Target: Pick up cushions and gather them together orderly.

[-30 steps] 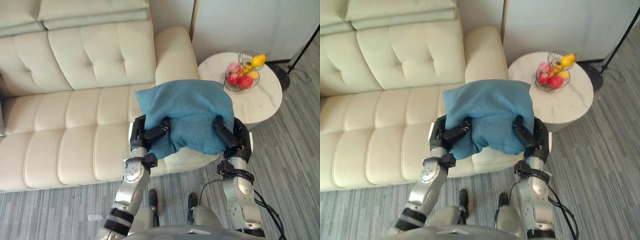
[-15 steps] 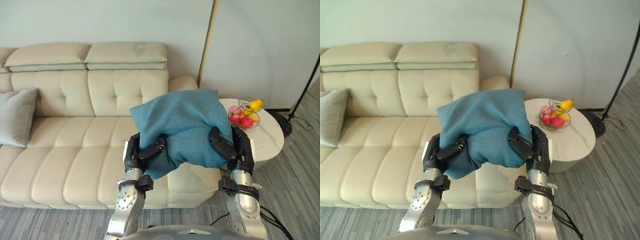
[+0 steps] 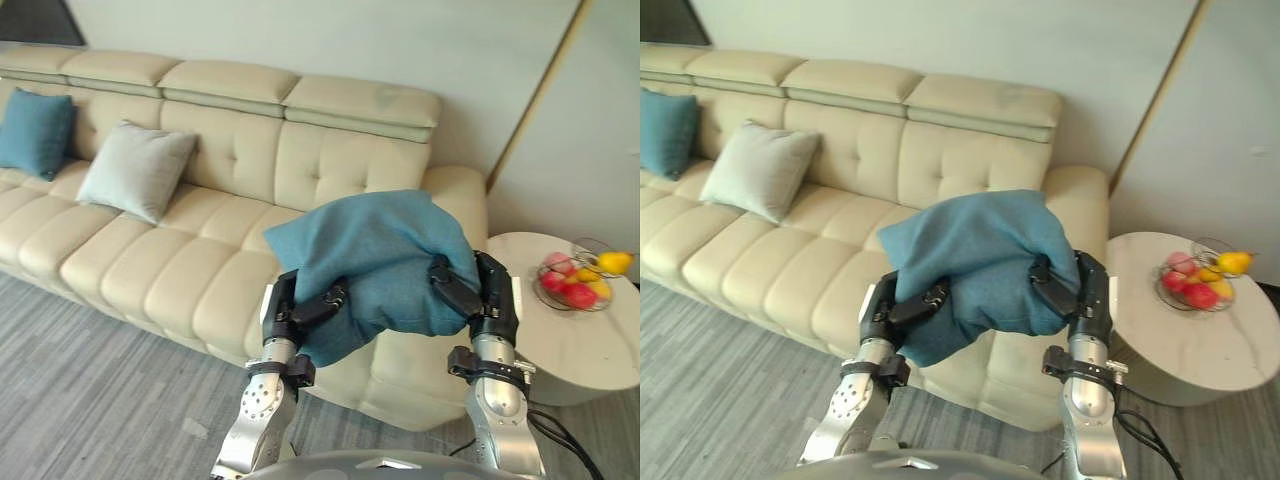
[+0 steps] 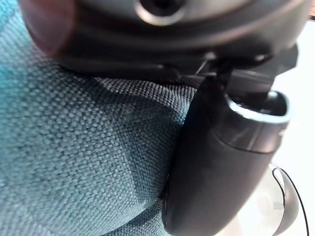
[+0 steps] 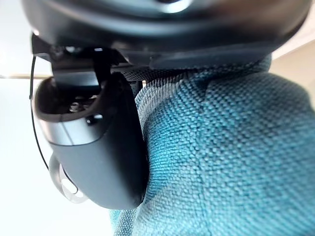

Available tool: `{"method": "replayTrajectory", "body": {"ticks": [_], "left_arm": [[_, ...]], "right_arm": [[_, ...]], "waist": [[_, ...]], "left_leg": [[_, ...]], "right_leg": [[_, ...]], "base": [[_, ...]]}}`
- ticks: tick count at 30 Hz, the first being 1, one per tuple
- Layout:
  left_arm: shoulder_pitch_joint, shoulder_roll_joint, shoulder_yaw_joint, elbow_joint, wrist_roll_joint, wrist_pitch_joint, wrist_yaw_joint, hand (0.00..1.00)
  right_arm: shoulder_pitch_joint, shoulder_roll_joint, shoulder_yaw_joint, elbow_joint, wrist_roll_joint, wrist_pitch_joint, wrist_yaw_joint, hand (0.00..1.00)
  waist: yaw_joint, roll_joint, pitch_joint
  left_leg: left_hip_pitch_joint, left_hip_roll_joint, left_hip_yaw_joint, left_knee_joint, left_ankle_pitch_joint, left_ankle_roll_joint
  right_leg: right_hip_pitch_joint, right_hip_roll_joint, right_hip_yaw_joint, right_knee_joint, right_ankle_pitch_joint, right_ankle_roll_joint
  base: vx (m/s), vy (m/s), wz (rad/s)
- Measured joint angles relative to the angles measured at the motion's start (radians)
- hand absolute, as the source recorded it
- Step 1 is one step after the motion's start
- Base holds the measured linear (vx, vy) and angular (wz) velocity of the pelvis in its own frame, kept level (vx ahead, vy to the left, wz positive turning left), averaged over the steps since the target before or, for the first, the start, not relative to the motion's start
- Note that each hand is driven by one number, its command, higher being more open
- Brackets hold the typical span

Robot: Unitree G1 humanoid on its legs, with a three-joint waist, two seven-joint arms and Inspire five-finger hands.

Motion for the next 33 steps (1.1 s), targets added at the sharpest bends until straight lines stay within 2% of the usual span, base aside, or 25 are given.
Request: {"method": "replayTrajectory", "body": {"ticks": [2,4,5,6,7,8,9,10,13,15,17,18,19,21,22,23,24,25,26,28,29,30,32,33], "left_arm": [[-0.006,0.004,0.002,0.017,0.0,0.0,0.0,0.0],[-0.005,0.005,0.004,0.033,0.0,0.0,0.0,0.0],[-0.002,0.007,0.01,0.033,0.0,0.001,0.0,0.0],[0.002,0.008,0.017,0.033,0.001,0.001,0.0,0.0],[0.008,0.017,0.03,0.033,0.0,0.001,0.0,0.0],[0.01,0.029,0.033,0.033,0.0,0.002,0.0,0.0],[0.01,0.032,0.034,0.033,0.0,0.002,0.0,0.0],[0.015,0.036,0.034,0.033,0.0,0.002,0.0,0.0],[0.017,0.035,0.03,0.033,0.001,0.002,-0.003,0.0],[0.017,0.035,0.029,0.033,0.001,0.003,-0.004,0.0],[0.019,0.026,0.023,0.03,0.002,0.004,-0.014,0.0],[0.037,0.007,0.022,0.017,0.005,0.004,-0.017,0.0],[0.04,0.006,0.022,0.013,0.005,0.004,-0.018,0.0],[0.054,-0.005,0.021,0.001,0.003,0.004,-0.029,0.0],[0.061,-0.009,0.021,-0.002,0.002,0.004,-0.034,0.0],[0.076,-0.011,0.021,-0.015,0.001,0.004,-0.042,0.0],[0.099,-0.015,0.021,-0.04,0.001,0.003,-0.048,0.0],[0.116,-0.023,0.022,-0.065,0.001,0.002,-0.051,0.0],[0.12,-0.028,0.022,-0.074,0.001,0.001,-0.051,0.0],[0.119,-0.038,0.024,-0.099,0.001,-0.003,-0.052,0.0],[0.12,-0.044,0.024,-0.107,0.002,-0.009,-0.053,0.0],[0.119,-0.046,0.024,-0.106,0.002,-0.01,-0.053,0.0],[0.119,-0.043,0.026,-0.104,0.002,-0.009,-0.051,0.0],[0.121,-0.044,0.026,-0.102,0.001,-0.009,-0.047,0.0]], "right_arm": [[-0.009,0.007,0.0,0.032,0.0,0.001,0.0,0.0],[-0.018,0.007,0.002,0.062,-0.012,0.007,0.0,0.0],[-0.026,0.007,0.005,0.077,-0.018,0.009,0.001,0.0],[-0.038,0.008,0.01,0.091,-0.018,0.011,0.002,0.0],[-0.053,0.013,0.016,0.111,-0.018,0.015,0.007,0.0],[-0.055,0.019,0.018,0.117,-0.018,0.017,0.013,0.0],[-0.054,0.02,0.018,0.117,-0.018,0.018,0.014,0.0],[-0.055,0.02,0.019,0.117,-0.018,0.018,0.025,0.0],[-0.054,0.016,0.017,0.117,-0.018,0.018,0.029,0.0],[-0.052,0.016,0.017,0.116,-0.017,0.018,0.029,0.0],[-0.023,0.012,0.013,0.084,-0.015,0.018,0.027,0.0],[-0.001,0.008,0.013,0.054,-0.015,0.019,0.027,0.0],[0.004,0.008,0.013,0.047,-0.015,0.019,0.027,0.0],[0.05,0.012,0.012,-0.027,-0.015,0.027,0.026,0.0],[0.073,0.011,0.013,-0.065,-0.015,0.027,0.026,0.0],[0.098,0.008,0.017,-0.113,-0.015,0.028,0.026,0.0],[0.116,0.004,0.024,-0.158,-0.015,0.027,0.026,0.0],[0.121,0.004,0.026,-0.196,-0.016,0.027,0.026,0.0],[0.118,0.005,0.027,-0.211,-0.016,0.026,0.026,0.0],[0.112,0.005,0.027,-0.238,-0.017,0.021,0.023,0.0],[0.111,0.003,0.026,-0.244,-0.017,0.019,0.018,0.0],[0.109,0.002,0.025,-0.238,-0.018,0.019,0.015,0.0],[0.11,0.032,0.026,-0.229,-0.019,0.025,0.012,0.0],[0.109,0.04,0.03,-0.226,-0.02,0.026,0.01,0.0]], "waist": [[0.001,-0.003,0.002],[0.019,-0.004,0.013],[0.026,-0.007,0.023],[0.026,-0.011,0.035],[0.025,-0.018,0.059],[0.021,-0.021,0.07],[0.02,-0.022,0.074],[0.016,-0.024,0.083],[0.013,-0.027,0.085],[0.001,-0.027,0.084],[-0.011,-0.03,0.08],[-0.005,-0.01,0.07],[-0.005,-0.008,0.069],[-0.007,-0.006,0.069],[-0.005,-0.002,0.073],[0.005,0.005,0.078],[0.021,0.011,0.08],[0.035,0.02,0.074],[0.039,0.025,0.071],[0.052,0.026,0.071],[0.052,0.033,0.066],[0.05,0.039,0.056],[0.043,-0.001,0.064],[0.048,-0.012,0.069]], "left_leg": [[-0.005,-0.03,-0.011,-0.001,-0.001,0.01],[-0.008,-0.065,-0.015,-0.005,-0.012,0.033],[-0.005,-0.078,-0.013,-0.006,-0.024,0.041],[0.003,-0.086,-0.011,-0.01,-0.029,0.048],[0.029,-0.094,-0.01,-0.028,-0.037,0.06],[0.042,-0.096,-0.019,-0.048,-0.036,0.062],[0.048,-0.096,-0.021,-0.057,-0.035,0.062],[0.079,-0.11,-0.028,-0.117,-0.025,0.064],[0.13,-0.14,-0.032,-0.183,-0.008,0.076],[0.149,-0.149,-0.04,-0.183,-0.012,0.079],[0.163,-0.172,-0.07,-0.155,-0.042,0.067],[0.151,-0.15,-0.079,-0.094,-0.076,0.044],[0.147,-0.147,-0.083,-0.083,-0.08,0.043],[0.128,-0.119,-0.082,0.042,-0.112,0.004],[0.105,-0.092,-0.065,0.156,-0.13,-0.011],[0.058,-0.043,-0.028,0.339,-0.135,-0.021],[0.012,0.022,0.012,0.49,-0.154,-0.02],[-0.015,0.084,0.026,0.536,-0.19,-0.014],[-0.02,0.107,0.023,0.518,-0.204,-0.015],[-0.009,0.144,-0.007,0.334,-0.202,-0.014],[0.02,0.14,-0.049,0.197,-0.156,-0.018],[0.043,0.132,-0.086,0.113,-0.074,-0.122],[0.063,0.081,-0.121,0.124,-0.074,-0.122],[0.054,0.055,-0.19,0.157,-0.082,-0.116]], "right_leg": [[0.001,-0.024,0.002,0.008,0.005,0.003],[-0.041,-0.083,0.032,0.114,0.005,-0.001],[-0.081,-0.117,0.073,0.207,0.002,-0.022],[-0.114,-0.136,0.111,0.274,0.006,-0.061],[-0.167,-0.144,0.197,0.366,-0.004,-0.104],[-0.195,-0.105,0.274,0.388,-0.043,-0.088],[-0.202,-0.087,0.297,0.389,-0.057,-0.079],[-0.236,0.011,0.382,0.359,-0.108,-0.043],[-0.292,0.114,0.389,0.301,-0.119,-0.046],[-0.304,0.145,0.388,0.246,-0.111,-0.057],[-0.284,0.157,0.407,0.176,-0.035,-0.13],[-0.259,0.167,0.381,0.165,-0.038,-0.132],[-0.255,0.168,0.376,0.165,-0.039,-0.133],[-0.184,0.178,0.348,0.124,-0.039,-0.134],[-0.137,0.19,0.341,0.094,-0.039,-0.134],[-0.077,0.206,0.337,0.058,-0.039,-0.134],[-0.032,0.22,0.345,0.033,-0.046,-0.145],[-0.017,0.228,0.365,0.029,-0.052,-0.147],[-0.018,0.227,0.378,0.032,-0.053,-0.148],[-0.025,0.208,0.433,0.044,-0.066,-0.127],[-0.038,0.2,0.459,0.062,-0.085,-0.099],[-0.056,0.188,0.49,0.086,-0.121,-0.062],[-0.06,0.147,0.523,0.095,-0.129,-0.051],[-0.06,0.135,0.545,0.093,-0.13,-0.045]], "base": [[0.03,0.263,0.5],[0.03,0.265,0.29],[0.0,0.149,0.07],[0.0,0.232,0.01],[0.01,0.169,0.03],[0.02,0.139,0.06],[0.06,0.083,0.21],[0.07,0.046,0.18],[0.11,0.01,0.11],[0.14,-0.035,0.2],[0.26,-0.08,0.42],[0.33,-0.088,0.3],[0.26,-0.058,0.21],[0.29,-0.076,0.39],[0.31,-0.088,0.27],[0.23,-0.043,-0.05],[0.28,-0.011,-0.42],[0.22,0.039,-0.54],[0.24,0.155,-0.66],[0.16,0.184,-0.63],[0.12,0.252,-0.63],[0.18,0.344,-0.53],[0.13,0.263,-0.43],[0.09,0.176,-0.54]]}}
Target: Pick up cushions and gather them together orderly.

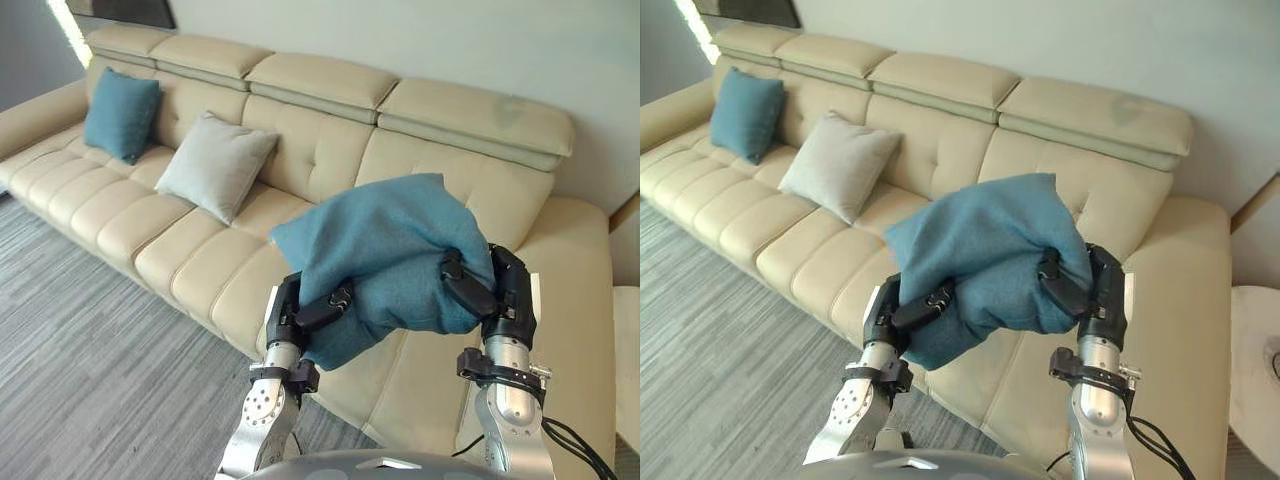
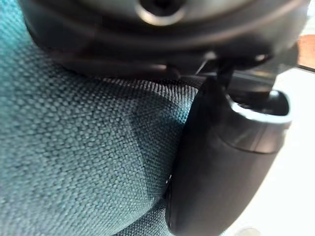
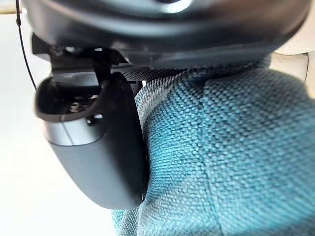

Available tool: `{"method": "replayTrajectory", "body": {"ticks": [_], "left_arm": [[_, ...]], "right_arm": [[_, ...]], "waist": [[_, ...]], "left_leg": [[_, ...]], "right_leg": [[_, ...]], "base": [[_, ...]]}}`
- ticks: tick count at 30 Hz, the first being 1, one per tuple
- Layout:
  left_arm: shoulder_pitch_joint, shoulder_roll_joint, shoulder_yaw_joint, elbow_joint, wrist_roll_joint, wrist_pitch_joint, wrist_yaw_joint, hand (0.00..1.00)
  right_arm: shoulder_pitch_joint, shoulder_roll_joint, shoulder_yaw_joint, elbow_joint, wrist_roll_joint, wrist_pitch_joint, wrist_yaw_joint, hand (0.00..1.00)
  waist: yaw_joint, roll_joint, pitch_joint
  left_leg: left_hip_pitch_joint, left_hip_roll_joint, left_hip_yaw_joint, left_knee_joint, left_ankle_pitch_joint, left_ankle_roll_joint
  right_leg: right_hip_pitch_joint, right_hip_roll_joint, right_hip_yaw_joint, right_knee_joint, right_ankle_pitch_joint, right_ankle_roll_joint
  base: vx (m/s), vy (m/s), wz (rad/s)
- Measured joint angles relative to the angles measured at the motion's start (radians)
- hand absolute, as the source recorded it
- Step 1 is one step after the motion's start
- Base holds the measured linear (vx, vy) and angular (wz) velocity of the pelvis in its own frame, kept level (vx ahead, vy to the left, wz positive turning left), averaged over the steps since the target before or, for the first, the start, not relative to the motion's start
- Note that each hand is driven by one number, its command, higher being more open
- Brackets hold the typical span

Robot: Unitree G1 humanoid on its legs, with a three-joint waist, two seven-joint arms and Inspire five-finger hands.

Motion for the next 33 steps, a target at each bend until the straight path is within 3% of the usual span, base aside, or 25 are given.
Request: {"method": "replayTrajectory", "body": {"ticks": [2,8,13,15,25,30,33], "left_arm": [[0.006,0.006,0.0,0.0,0.0,0.0,0.005,0.0],[0.009,0.024,-0.003,-0.002,0.001,0.0,0.008,0.0],[0.01,0.034,-0.004,0.002,0.001,0.0,0.008,0.0],[0.01,0.04,0.0,0.014,0.009,0.0,0.008,0.0],[0.006,0.041,0.039,0.082,0.013,0.016,0.008,0.0],[-0.031,0.041,0.071,0.082,0.045,0.016,0.018,0.0],[-0.118,0.045,0.087,0.082,0.053,0.016,0.055,0.0]], "right_arm": [[0.0,-0.001,0.008,0.005,-0.005,0.0,-0.001,0.0],[-0.011,-0.001,0.01,0.027,-0.017,0.0,-0.001,0.0],[-0.013,0.004,0.01,0.052,-0.017,0.0,-0.001,0.0],[-0.036,0.0,0.01,0.116,-0.017,0.0,-0.001,0.0],[-0.114,-0.038,0.028,0.311,-0.038,0.006,0.011,0.0],[-0.187,-0.05,0.051,0.337,-0.08,0.015,0.002,0.0],[-0.259,-0.054,0.065,0.337,-0.106,0.019,-0.029,0.0]], "waist": [[0.001,0.0,0.0],[0.001,-0.001,-0.002],[-0.004,-0.019,-0.023],[-0.018,-0.025,-0.032],[-0.026,-0.018,-0.04],[-0.026,-0.015,-0.028],[-0.019,-0.014,0.004]], "left_leg": [[0.0,-0.017,-0.037,0.032,-0.036,0.004],[0.051,-0.022,-0.026,-0.008,-0.094,0.0],[0.095,-0.031,0.086,-0.075,-0.104,0.0],[0.112,-0.033,0.136,-0.106,-0.103,0.003],[0.094,-0.065,0.172,-0.194,-0.065,0.037],[0.006,-0.067,0.183,-0.188,-0.043,0.045],[-0.074,-0.061,0.189,-0.148,-0.041,0.048]], "right_leg": [[-0.001,-0.006,0.037,-0.014,0.014,0.021],[-0.041,-0.001,0.154,-0.026,0.033,0.045],[-0.106,-0.007,0.293,-0.054,0.081,0.074],[-0.116,-0.008,0.338,-0.108,0.133,0.08],[-0.19,-0.022,0.306,-0.202,0.263,0.076],[-0.275,-0.026,0.247,-0.222,0.331,0.061],[-0.332,-0.03,0.213,-0.236,0.368,0.05]], "base": [[0.05,0.156,-0.5],[0.0,0.097,-0.59],[0.0,0.121,-0.83],[0.0,0.092,-0.72],[-0.04,0.039,-0.36],[-0.09,0.025,-0.08],[-0.11,0.026,-0.06]]}}
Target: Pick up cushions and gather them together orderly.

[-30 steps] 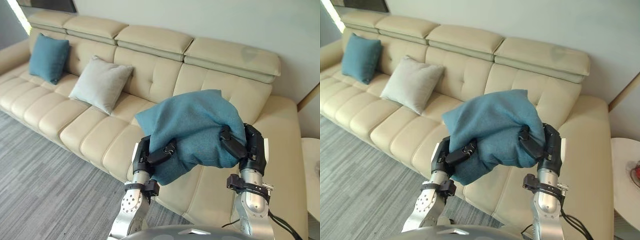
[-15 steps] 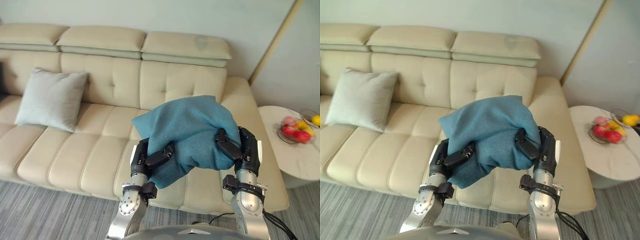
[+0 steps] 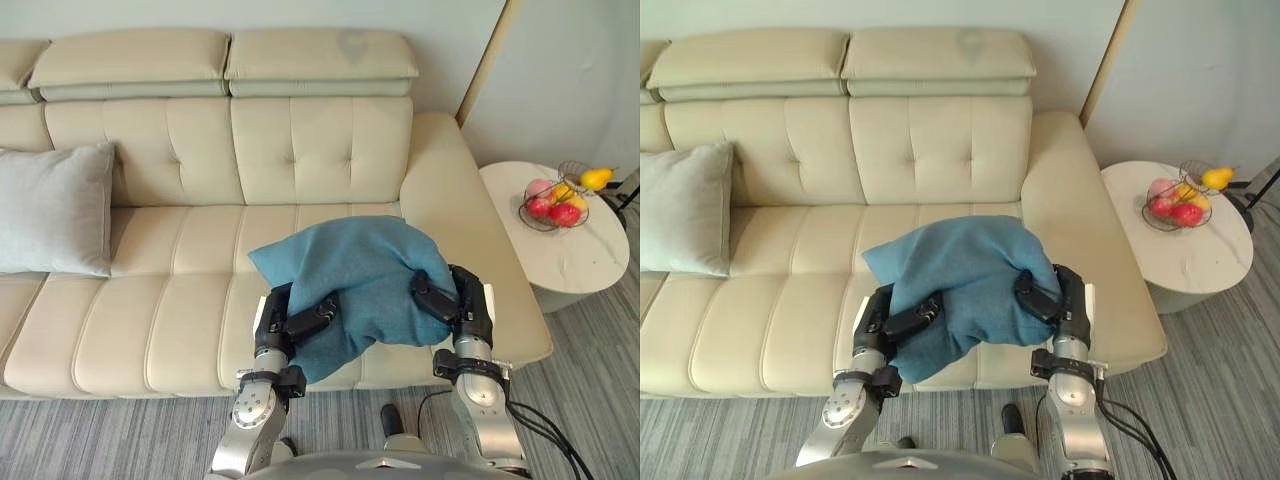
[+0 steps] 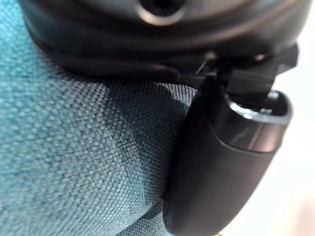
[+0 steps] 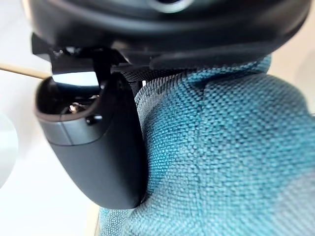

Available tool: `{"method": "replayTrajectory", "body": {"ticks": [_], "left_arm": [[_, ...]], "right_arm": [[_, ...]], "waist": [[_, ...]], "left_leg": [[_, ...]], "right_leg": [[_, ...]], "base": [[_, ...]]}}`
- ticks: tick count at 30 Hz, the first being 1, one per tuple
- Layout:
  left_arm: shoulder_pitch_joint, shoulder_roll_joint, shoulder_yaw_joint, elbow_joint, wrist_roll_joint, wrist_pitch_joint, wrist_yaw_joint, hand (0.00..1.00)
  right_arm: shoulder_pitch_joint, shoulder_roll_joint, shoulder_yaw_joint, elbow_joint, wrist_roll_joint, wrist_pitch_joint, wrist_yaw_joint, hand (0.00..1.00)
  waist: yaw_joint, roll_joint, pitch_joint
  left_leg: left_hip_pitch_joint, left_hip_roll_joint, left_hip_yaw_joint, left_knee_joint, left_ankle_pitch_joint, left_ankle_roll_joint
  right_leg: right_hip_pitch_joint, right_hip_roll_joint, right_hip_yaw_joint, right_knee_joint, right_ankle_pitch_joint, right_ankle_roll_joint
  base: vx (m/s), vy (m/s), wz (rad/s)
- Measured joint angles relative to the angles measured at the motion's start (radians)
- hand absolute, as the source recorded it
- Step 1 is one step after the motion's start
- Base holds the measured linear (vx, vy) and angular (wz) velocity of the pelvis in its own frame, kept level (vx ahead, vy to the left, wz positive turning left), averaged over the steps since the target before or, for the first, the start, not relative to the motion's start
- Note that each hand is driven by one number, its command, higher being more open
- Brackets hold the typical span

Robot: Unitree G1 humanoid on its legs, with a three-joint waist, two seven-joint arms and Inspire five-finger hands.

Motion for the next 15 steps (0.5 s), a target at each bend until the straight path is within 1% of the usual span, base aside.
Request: {"method": "replayTrajectory", "body": {"ticks": [1,3,6,8,9,10,11,13,14,15], "left_arm": [[-0.022,0.001,0.003,0.0,0.003,0.0,0.008,0.0],[-0.117,0.001,0.02,0.0,0.018,0.0,0.045,0.0],[-0.211,0.002,0.021,0.0,0.027,0.0,0.086,0.0],[-0.335,0.002,0.021,0.017,0.038,0.0,0.133,0.0],[-0.428,0.004,0.021,0.051,0.04,0.0,0.16,0.0],[-0.535,0.024,0.02,0.091,0.047,0.0,0.189,0.0],[-0.595,0.045,0.02,0.108,0.047,0.0,0.2,0.0],[-0.802,0.103,0.016,0.178,0.049,-0.002,0.24,0.0],[-0.849,0.115,0.016,0.201,0.051,-0.003,0.248,0.0],[-0.919,0.131,0.016,0.239,0.056,-0.005,0.262,1.0]], "right_arm": [[-0.018,0.001,0.0,0.0,-0.003,0.0,-0.008,0.0],[-0.097,0.007,0.007,-0.009,-0.01,0.007,-0.046,0.0],[-0.16,0.009,0.009,-0.026,-0.012,0.021,-0.09,0.0],[-0.25,0.005,0.009,-0.027,-0.03,0.033,-0.145,0.0],[-0.311,-0.004,0.008,-0.026,-0.032,0.038,-0.179,0.0],[-0.388,-0.018,0.006,-0.024,-0.039,0.042,-0.214,0.0],[-0.435,-0.026,0.004,-0.024,-0.039,0.042,-0.231,0.0],[-0.598,-0.046,-0.012,0.008,-0.051,0.042,-0.294,0.0],[-0.642,-0.052,-0.014,0.032,-0.051,0.042,-0.307,0.0],[-0.711,-0.062,-0.016,0.078,-0.054,0.042,-0.327,0.0]], "waist": [[0.002,0.0,0.008],[0.007,0.003,0.025],[0.013,0.01,0.034],[0.023,0.017,0.045],[0.026,0.023,0.052],[0.027,0.026,0.076],[0.025,0.027,0.09],[0.018,0.022,0.119],[0.015,0.021,0.124],[0.012,0.017,0.134]], "left_leg": [[-0.018,0.002,0.002,0.01,0.0,0.0],[-0.099,0.017,0.004,0.06,-0.001,0.001],[-0.162,0.032,-0.001,0.097,-0.002,0.0],[-0.216,0.046,-0.006,0.127,-0.001,-0.001],[-0.242,0.049,-0.011,0.137,0.001,-0.003],[-0.257,0.05,-0.015,0.137,0.011,-0.004],[-0.267,0.049,-0.018,0.135,0.018,-0.003],[-0.311,0.038,-0.034,0.119,0.052,-0.003],[-0.321,0.037,-0.038,0.114,0.06,-0.004],[-0.329,0.034,-0.041,0.103,0.072,-0.006]], "right_leg": [[-0.014,0.0,-0.006,0.0,0.004,-0.003],[-0.075,0.003,-0.03,0.0,0.021,-0.006],[-0.121,0.011,-0.04,0.002,0.036,-0.006],[-0.163,0.02,-0.042,0.005,0.05,-0.01],[-0.183,0.021,-0.045,0.008,0.055,-0.007],[-0.196,0.02,-0.048,0.009,0.064,-0.008],[-0.206,0.019,-0.05,0.009,0.069,-0.011],[-0.244,0.014,-0.064,0.001,0.089,-0.014],[-0.252,0.014,-0.068,-0.001,0.093,-0.016],[-0.263,0.013,-0.07,-0.006,0.1,-0.018]], "base": [[-0.1,0.023,-0.06],[-0.12,0.023,-0.04],[-0.07,0.002,0.0],[-0.06,-0.006,0.0],[-0.05,-0.011,0.05],[-0.06,-0.013,0.1],[-0.06,-0.018,0.14],[-0.07,-0.027,0.24],[-0.06,-0.04,0.22],[-0.05,-0.045,0.19]]}}
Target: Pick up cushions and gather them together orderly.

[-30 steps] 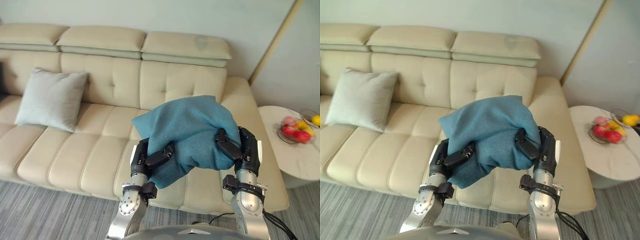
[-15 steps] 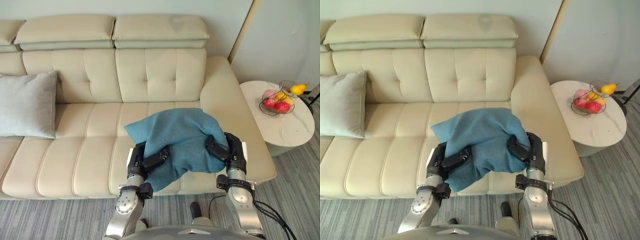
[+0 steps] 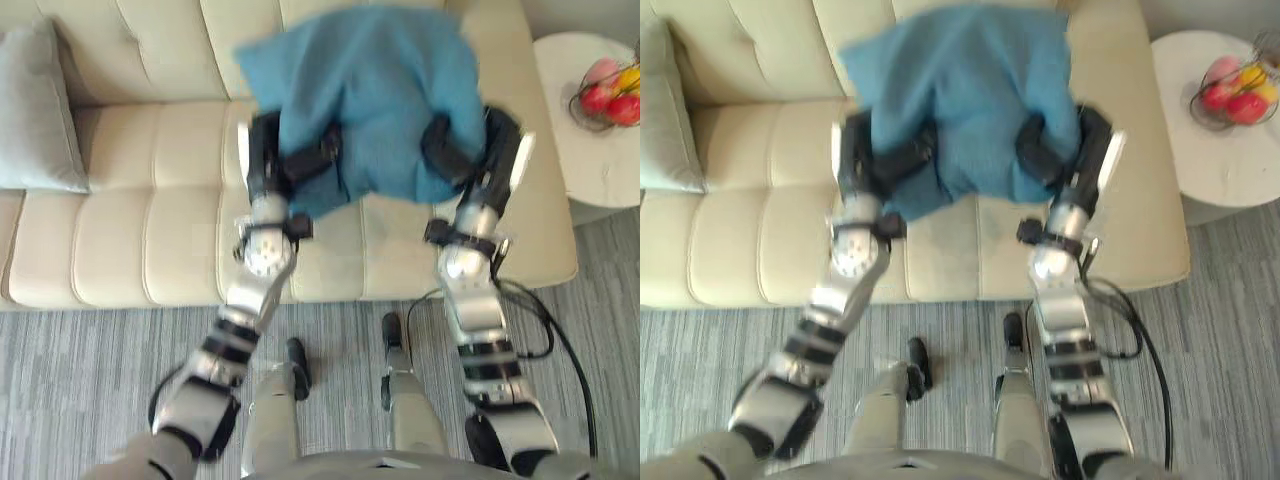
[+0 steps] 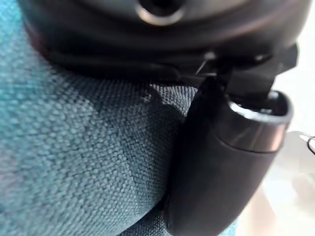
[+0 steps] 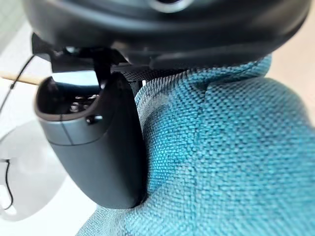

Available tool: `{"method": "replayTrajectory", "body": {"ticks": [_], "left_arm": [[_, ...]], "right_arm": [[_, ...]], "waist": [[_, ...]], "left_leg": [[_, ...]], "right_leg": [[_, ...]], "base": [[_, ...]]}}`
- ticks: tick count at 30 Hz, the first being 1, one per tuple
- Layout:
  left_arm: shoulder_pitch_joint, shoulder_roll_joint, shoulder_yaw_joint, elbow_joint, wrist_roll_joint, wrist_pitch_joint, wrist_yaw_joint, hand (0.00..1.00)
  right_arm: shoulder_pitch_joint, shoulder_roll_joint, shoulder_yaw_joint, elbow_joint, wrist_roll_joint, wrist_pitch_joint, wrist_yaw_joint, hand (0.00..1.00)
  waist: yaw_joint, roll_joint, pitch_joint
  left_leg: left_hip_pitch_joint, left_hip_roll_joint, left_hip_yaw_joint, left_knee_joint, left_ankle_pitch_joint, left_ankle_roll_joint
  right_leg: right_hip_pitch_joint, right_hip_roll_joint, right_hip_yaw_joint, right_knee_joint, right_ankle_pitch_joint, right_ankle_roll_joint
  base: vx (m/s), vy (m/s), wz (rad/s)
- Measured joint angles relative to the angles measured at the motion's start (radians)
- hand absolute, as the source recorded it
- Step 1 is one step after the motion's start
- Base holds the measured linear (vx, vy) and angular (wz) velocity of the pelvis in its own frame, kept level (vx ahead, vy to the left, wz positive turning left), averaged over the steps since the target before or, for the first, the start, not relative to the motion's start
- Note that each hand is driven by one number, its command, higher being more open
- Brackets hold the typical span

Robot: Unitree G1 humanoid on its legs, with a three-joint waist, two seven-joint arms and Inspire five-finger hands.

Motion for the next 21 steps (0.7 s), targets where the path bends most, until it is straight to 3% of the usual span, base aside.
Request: {"method": "replayTrajectory", "body": {"ticks": [1,4,9,12,21], "left_arm": [[-0.123,0.027,0.0,0.069,0.0,-0.002,0.018,1.0],[-0.339,0.07,0.007,0.18,0.001,-0.003,0.041,1.0],[-0.55,0.084,0.062,0.411,0.001,-0.004,0.056,1.0],[-0.666,0.083,0.121,0.601,0.0,0.014,0.034,1.0],[-0.681,0.03,0.216,0.751,-0.001,0.043,-0.06,1.0]], "right_arm": [[-0.13,-0.021,-0.006,0.098,-0.009,0.0,-0.026,1.0],[-0.368,-0.074,-0.019,0.27,-0.01,0.001,-0.041,1.0],[-0.634,-0.105,-0.045,0.569,0.051,0.005,-0.026,1.0],[-0.71,-0.117,-0.066,0.715,0.181,0.026,0.055,1.0],[-0.727,-0.121,-0.022,0.796,0.324,0.039,0.132,1.0]], "waist": [[-0.008,-0.001,0.035],[-0.015,-0.002,0.114],[-0.029,-0.001,0.162],[-0.04,-0.002,0.17],[-0.036,-0.014,0.19]], "left_leg": [[-0.006,-0.006,-0.007,-0.02,0.022,-0.002],[-0.027,-0.012,-0.021,-0.053,0.058,-0.007],[-0.088,-0.008,-0.035,-0.059,0.076,-0.01],[-0.124,-0.009,-0.053,-0.057,0.077,-0.009],[-0.248,0.016,-0.073,0.013,0.062,-0.015]], "right_leg": [[-0.005,-0.002,-0.007,-0.009,0.013,-0.003],[-0.017,-0.003,-0.022,-0.041,0.043,-0.009],[-0.065,0.002,-0.034,-0.055,0.063,-0.018],[-0.087,0.001,-0.056,-0.056,0.063,-0.018],[-0.171,0.012,-0.083,-0.047,0.068,-0.019]], "base": [[-0.04,-0.035,0.18],[-0.03,-0.027,0.18],[0.03,-0.005,0.09],[0.07,0.019,0.15],[0.06,0.02,0.04]]}}
